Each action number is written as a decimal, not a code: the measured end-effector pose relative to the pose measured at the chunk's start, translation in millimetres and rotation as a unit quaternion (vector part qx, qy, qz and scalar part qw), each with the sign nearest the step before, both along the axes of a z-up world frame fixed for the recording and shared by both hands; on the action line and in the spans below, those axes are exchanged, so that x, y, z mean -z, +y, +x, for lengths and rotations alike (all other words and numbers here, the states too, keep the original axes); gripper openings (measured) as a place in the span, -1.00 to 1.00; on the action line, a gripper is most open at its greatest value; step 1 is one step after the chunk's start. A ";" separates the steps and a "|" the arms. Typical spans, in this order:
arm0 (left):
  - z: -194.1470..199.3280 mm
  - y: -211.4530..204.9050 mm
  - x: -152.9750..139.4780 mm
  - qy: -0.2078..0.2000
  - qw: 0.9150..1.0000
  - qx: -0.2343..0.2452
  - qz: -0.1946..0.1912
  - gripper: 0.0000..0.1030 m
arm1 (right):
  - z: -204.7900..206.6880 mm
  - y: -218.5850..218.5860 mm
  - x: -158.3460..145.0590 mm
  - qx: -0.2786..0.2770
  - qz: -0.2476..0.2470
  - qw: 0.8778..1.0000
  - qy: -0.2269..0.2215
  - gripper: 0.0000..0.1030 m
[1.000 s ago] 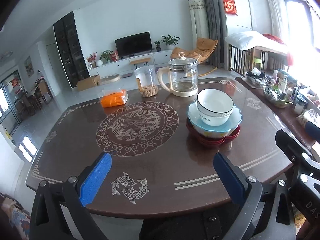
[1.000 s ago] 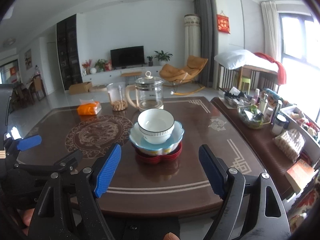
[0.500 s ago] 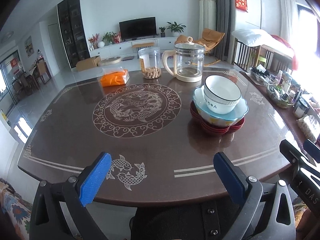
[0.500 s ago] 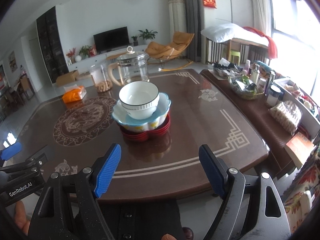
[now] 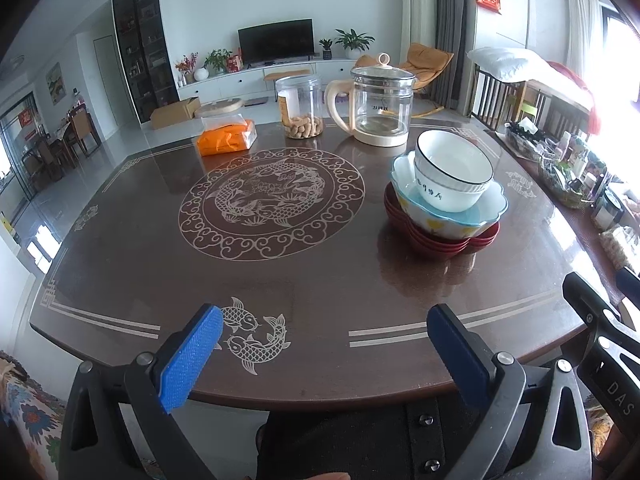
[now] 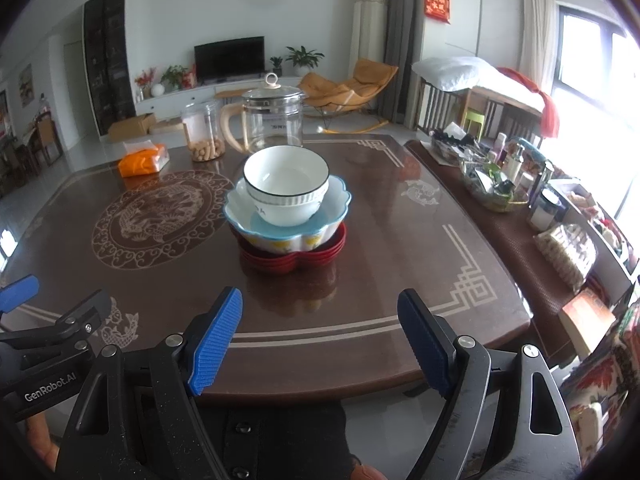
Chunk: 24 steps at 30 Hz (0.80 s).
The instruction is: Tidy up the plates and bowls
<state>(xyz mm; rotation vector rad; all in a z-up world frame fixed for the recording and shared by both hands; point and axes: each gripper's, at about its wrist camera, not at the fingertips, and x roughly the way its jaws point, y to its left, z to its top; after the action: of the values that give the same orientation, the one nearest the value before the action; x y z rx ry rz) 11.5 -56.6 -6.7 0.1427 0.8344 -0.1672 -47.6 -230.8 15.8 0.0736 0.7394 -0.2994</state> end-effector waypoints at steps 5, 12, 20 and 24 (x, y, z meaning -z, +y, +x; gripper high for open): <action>0.3 -11.3 -1.1 0.001 1.000 0.018 0.005 0.97 | -4.8 -5.2 0.8 0.013 -0.010 1.000 -0.003 0.61; -0.4 -16.4 1.0 0.005 1.000 0.023 0.008 0.97 | -5.6 -14.6 6.4 0.028 -0.005 1.000 0.004 0.61; 2.9 -19.7 4.1 0.013 0.999 0.029 0.006 0.97 | -6.7 -13.6 4.4 0.030 -0.014 0.999 -0.003 0.61; 2.4 -22.8 3.5 0.010 0.999 0.033 0.007 0.97 | -6.9 -15.3 3.2 0.032 -0.015 0.999 -0.006 0.61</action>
<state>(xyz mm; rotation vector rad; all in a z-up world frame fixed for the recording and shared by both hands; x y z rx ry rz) 13.9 -79.4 -10.2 0.1827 0.8523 -0.2249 -54.5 -246.1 12.6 0.0710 0.7218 -0.3707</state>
